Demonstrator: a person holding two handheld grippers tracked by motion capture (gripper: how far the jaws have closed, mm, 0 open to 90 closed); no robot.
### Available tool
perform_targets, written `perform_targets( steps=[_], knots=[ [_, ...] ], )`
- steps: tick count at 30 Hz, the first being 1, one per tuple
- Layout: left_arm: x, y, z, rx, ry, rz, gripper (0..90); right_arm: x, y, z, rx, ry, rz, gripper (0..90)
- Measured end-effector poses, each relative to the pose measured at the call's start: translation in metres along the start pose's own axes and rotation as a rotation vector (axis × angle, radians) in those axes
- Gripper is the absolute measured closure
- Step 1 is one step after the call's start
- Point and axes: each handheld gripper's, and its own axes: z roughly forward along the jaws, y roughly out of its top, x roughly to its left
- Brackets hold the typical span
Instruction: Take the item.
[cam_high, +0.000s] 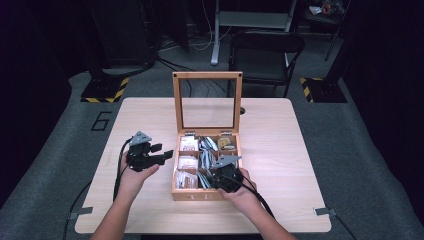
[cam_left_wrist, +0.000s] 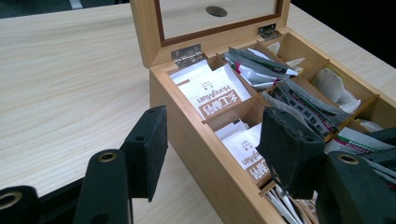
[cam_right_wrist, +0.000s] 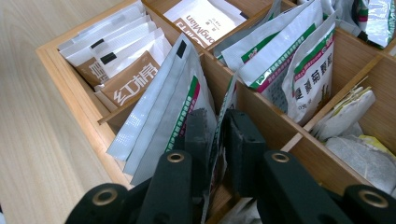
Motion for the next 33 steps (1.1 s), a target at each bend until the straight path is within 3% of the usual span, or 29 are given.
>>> perform_targets(
  steps=[8, 16, 25, 33],
  knots=[
    [0.0, 0.0, 0.0, 0.006, -0.001, 0.001, 41.9, -0.001, 0.0, 0.002, 0.004, -0.005, -0.004, 87.6],
    [0.001, 0.0, 0.0, 0.001, 0.002, -0.004, 41.9, -0.001, 0.001, 0.0, -0.003, -0.004, -0.012, 89.0],
    [0.001, 0.0, 0.0, -0.001, 0.001, -0.007, 41.9, -0.002, 0.007, -0.013, -0.012, 0.03, 0.019, 89.0],
    [0.0, -0.001, 0.001, 0.0, 0.0, -0.005, 41.9, -0.002, 0.014, -0.023, -0.03, 0.042, 0.005, 89.0]
  ],
)
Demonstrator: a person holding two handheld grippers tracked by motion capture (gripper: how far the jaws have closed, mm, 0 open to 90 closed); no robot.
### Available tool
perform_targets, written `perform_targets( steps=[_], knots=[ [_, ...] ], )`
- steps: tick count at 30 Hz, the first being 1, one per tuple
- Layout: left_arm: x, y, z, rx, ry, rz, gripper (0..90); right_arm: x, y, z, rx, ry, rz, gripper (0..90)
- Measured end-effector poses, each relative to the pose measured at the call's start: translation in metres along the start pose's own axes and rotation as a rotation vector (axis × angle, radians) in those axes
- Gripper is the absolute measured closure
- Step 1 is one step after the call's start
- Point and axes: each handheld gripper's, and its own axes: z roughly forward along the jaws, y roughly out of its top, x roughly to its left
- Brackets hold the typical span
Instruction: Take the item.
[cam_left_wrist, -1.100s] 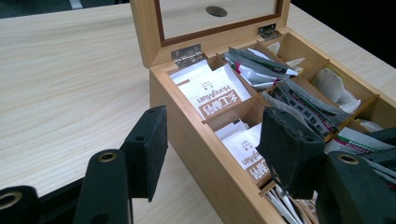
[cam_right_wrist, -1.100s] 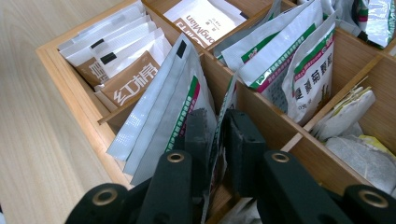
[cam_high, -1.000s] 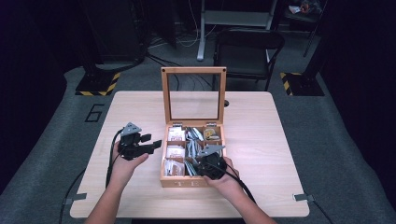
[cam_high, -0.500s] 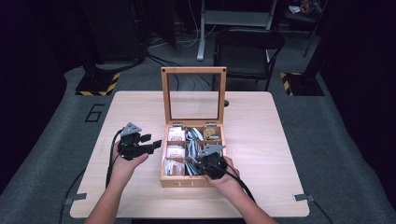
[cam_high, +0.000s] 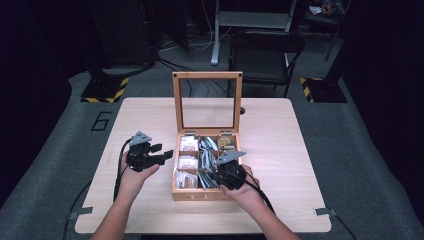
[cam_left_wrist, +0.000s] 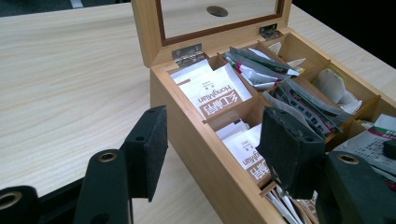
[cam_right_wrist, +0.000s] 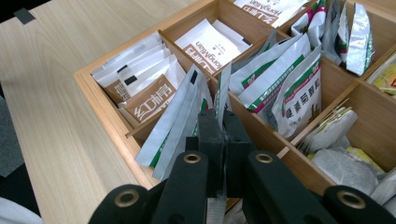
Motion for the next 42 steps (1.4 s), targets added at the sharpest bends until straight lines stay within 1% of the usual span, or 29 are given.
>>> perform_targets(
  steps=[1, 3, 6, 7, 11, 13, 15, 16, 18, 26, 32, 33, 42],
  knots=[
    [0.0, 0.0, 0.0, 0.001, 0.0, 0.001, 41.9, -0.001, 0.001, -0.001, -0.002, 0.003, -0.001, 89.0],
    [-0.001, 0.0, 0.0, 0.001, -0.001, 0.002, 41.9, 0.0, 0.002, -0.004, -0.003, 0.009, 0.012, 89.0],
    [-0.001, 0.0, 0.001, 0.004, -0.001, 0.001, 41.9, 0.0, 0.006, -0.01, -0.01, 0.018, 0.013, 89.1],
    [-0.001, 0.0, 0.001, 0.005, -0.001, 0.001, 41.9, -0.001, 0.008, -0.012, -0.016, 0.023, 0.003, 89.0],
    [-0.001, 0.0, 0.001, 0.003, 0.0, 0.001, 41.9, 0.0, 0.014, -0.023, -0.031, 0.038, 0.013, 89.1],
    [0.0, 0.0, 0.001, 0.001, 0.0, -0.001, 41.9, -0.001, 0.016, -0.028, -0.038, 0.043, 0.01, 89.2],
    [0.0, 0.0, 0.0, 0.0, 0.0, -0.001, 41.8, -0.001, 0.017, -0.032, -0.045, 0.045, 0.011, 89.2],
    [0.0, 0.0, 0.0, -0.001, 0.0, -0.002, 41.9, -0.001, 0.018, -0.034, -0.043, 0.045, 0.02, 89.2],
    [0.0, 0.0, 0.0, -0.001, 0.001, -0.003, 41.9, -0.002, 0.019, -0.036, -0.051, 0.053, 0.017, 89.3],
    [0.0, 0.0, -0.001, 0.0, 0.0, -0.002, 41.9, -0.007, 0.02, -0.046, -0.059, 0.04, 0.03, 89.3],
    [0.001, 0.0, -0.001, 0.0, 0.002, -0.002, 41.9, -0.015, 0.02, -0.053, -0.075, 0.023, 0.039, 89.3],
    [0.001, 0.0, -0.001, -0.005, 0.006, -0.005, 41.9, -0.016, 0.019, -0.055, -0.077, 0.019, 0.046, 89.3],
    [0.003, 0.0, -0.002, 0.0, 0.003, -0.008, 41.9, -0.029, 0.016, -0.064, -0.092, -0.01, 0.075, 89.3]
  ],
)
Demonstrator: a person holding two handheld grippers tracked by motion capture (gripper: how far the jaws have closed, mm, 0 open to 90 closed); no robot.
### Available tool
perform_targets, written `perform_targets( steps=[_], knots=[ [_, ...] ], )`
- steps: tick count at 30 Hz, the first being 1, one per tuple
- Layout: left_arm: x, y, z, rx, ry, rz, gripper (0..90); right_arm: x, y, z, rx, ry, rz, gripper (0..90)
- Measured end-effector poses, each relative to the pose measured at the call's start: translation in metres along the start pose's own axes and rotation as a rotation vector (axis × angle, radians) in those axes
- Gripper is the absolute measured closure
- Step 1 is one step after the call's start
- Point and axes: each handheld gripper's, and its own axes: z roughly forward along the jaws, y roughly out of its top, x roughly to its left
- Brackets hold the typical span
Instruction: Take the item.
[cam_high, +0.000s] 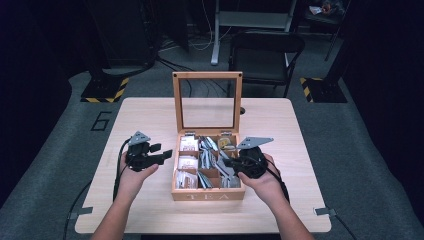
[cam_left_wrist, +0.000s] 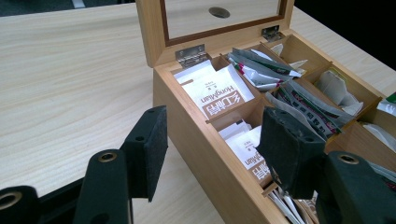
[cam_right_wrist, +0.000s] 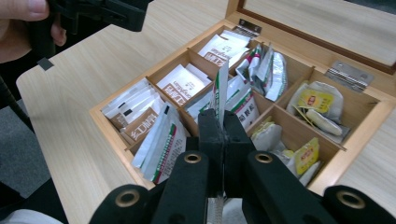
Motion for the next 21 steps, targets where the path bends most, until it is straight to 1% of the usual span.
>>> perform_targets(
  steps=[3, 4, 8, 9, 10, 13, 14, 17, 21],
  knots=[
    [0.0, 0.0, 0.0, -0.007, 0.003, -0.007, 41.9, -0.004, -0.002, -0.002, 0.004, -0.014, 0.015, 89.3],
    [0.0, 0.0, 0.0, -0.008, 0.003, -0.009, 41.9, -0.006, -0.002, -0.002, 0.002, -0.017, 0.009, 89.3],
    [0.001, 0.0, 0.0, -0.011, 0.005, -0.012, 41.9, -0.012, -0.003, -0.006, -0.001, -0.045, 0.022, 89.3],
    [0.001, 0.0, -0.001, -0.011, 0.005, -0.011, 41.9, -0.014, -0.004, -0.007, -0.003, -0.051, 0.019, 89.3],
    [0.001, 0.0, -0.001, -0.011, 0.006, -0.011, 41.9, -0.016, -0.004, -0.008, -0.002, -0.057, 0.03, 89.3],
    [0.001, -0.001, 0.0, -0.009, 0.007, -0.013, 41.9, -0.022, -0.005, -0.013, -0.009, -0.078, 0.032, 89.3],
    [0.001, -0.001, 0.0, -0.01, 0.007, -0.013, 41.9, -0.023, -0.006, -0.014, -0.012, -0.082, 0.046, 89.3],
    [0.002, -0.001, 0.0, -0.011, 0.007, -0.012, 41.8, -0.029, -0.006, -0.019, -0.021, -0.094, 0.051, 89.3],
    [0.002, -0.001, 0.0, -0.009, 0.005, -0.013, 41.9, -0.036, -0.008, -0.025, -0.033, -0.115, 0.076, 89.3]
  ],
)
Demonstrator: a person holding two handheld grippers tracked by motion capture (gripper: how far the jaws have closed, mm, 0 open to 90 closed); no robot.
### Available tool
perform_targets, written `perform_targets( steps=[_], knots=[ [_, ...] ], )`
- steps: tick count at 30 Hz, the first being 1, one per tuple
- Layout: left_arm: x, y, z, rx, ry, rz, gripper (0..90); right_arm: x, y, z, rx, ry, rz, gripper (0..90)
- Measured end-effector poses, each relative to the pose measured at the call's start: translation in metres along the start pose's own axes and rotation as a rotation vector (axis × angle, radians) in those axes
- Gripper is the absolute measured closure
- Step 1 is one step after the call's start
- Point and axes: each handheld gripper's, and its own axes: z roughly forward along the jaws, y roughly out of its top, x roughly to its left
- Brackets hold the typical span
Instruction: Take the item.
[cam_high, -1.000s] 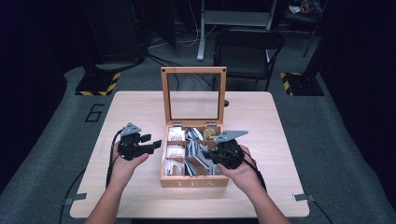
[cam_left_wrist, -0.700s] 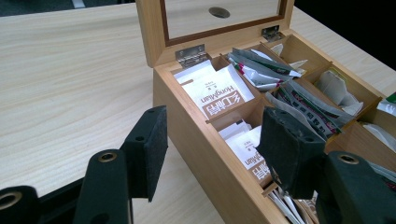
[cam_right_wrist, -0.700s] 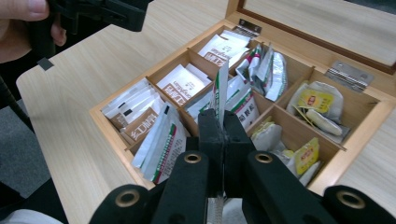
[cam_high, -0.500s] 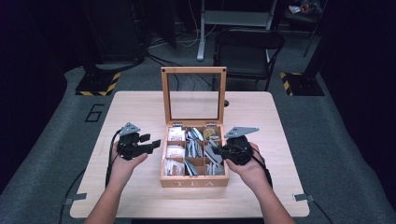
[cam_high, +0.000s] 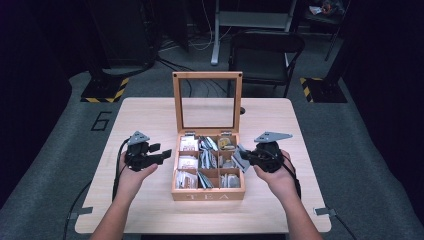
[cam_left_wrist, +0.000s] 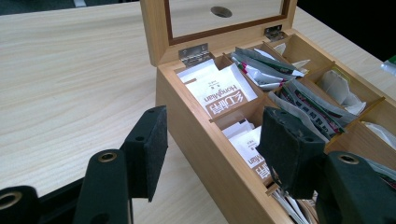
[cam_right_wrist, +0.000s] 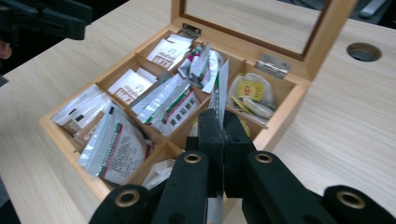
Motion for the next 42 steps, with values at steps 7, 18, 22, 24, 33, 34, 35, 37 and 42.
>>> perform_targets(
  steps=[7, 18, 22, 24, 33, 34, 35, 37, 42],
  knots=[
    [0.001, 0.0, 0.0, 0.002, 0.001, -0.003, 41.9, -0.014, -0.005, -0.004, -0.012, -0.044, 0.026, 89.2],
    [0.002, 0.0, 0.0, 0.003, 0.002, -0.005, 41.8, -0.034, -0.018, 0.002, 0.013, -0.11, 0.064, 89.2],
    [0.002, -0.001, 0.0, 0.008, -0.001, -0.003, 41.9, -0.043, -0.026, 0.005, 0.021, -0.128, 0.084, 89.2],
    [0.002, -0.001, 0.0, 0.009, -0.001, -0.003, 41.9, -0.047, -0.029, 0.007, 0.018, -0.134, 0.091, 89.2],
    [0.003, -0.001, 0.0, 0.007, 0.001, -0.007, 41.9, -0.064, -0.044, 0.012, 0.04, -0.22, 0.107, 89.1],
    [0.003, -0.001, 0.0, 0.005, 0.002, -0.008, 41.8, -0.066, -0.045, 0.012, 0.043, -0.226, 0.106, 89.2],
    [0.003, -0.001, 0.0, 0.005, 0.002, -0.009, 41.9, -0.068, -0.046, 0.012, 0.042, -0.236, 0.108, 89.1],
    [0.003, -0.001, 0.0, 0.005, 0.002, -0.009, 41.9, -0.072, -0.049, 0.013, 0.047, -0.253, 0.12, 89.1],
    [0.003, -0.001, 0.001, 0.005, 0.002, -0.008, 41.9, -0.081, -0.056, 0.014, 0.054, -0.274, 0.141, 89.0]
  ],
)
